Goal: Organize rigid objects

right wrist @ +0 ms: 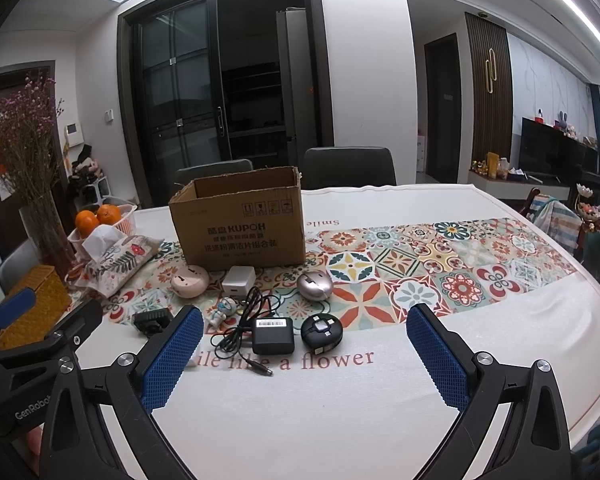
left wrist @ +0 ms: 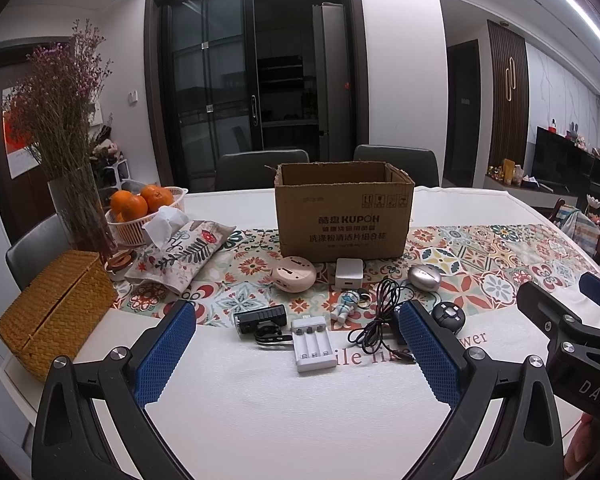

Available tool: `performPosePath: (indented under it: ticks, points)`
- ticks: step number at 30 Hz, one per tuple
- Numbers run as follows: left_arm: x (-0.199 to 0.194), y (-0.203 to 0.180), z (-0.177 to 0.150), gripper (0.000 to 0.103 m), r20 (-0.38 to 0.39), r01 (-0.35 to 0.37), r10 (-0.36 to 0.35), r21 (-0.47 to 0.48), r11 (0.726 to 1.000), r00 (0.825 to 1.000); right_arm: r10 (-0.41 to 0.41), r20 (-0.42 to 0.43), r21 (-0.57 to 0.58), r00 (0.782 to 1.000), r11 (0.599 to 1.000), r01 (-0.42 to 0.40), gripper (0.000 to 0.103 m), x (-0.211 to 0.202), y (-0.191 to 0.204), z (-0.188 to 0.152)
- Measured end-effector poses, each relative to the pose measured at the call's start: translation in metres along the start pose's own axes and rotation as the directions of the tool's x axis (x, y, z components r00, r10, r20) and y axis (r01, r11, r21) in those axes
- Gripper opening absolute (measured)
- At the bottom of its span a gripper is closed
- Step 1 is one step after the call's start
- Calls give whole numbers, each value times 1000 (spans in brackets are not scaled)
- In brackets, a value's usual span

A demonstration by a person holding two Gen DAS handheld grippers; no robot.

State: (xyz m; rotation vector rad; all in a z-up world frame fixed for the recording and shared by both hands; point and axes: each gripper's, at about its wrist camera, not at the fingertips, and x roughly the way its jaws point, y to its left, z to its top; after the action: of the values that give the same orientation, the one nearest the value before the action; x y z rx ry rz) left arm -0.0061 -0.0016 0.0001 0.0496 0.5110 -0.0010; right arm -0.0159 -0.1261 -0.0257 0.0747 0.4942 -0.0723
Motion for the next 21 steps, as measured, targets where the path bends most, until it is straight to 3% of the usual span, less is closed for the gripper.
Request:
performPosePath:
  ticks: [7,21]
  points:
    - [14,-3,-4,103,-46,10,-10,-6,1000,999,-8,-7,6,1000,1000,8,103,3,5,-7]
    - [62,-9,-22,103,-162,18,-23,-33,999,987,1,-93,40,996,999,2,103,52,-11,-23]
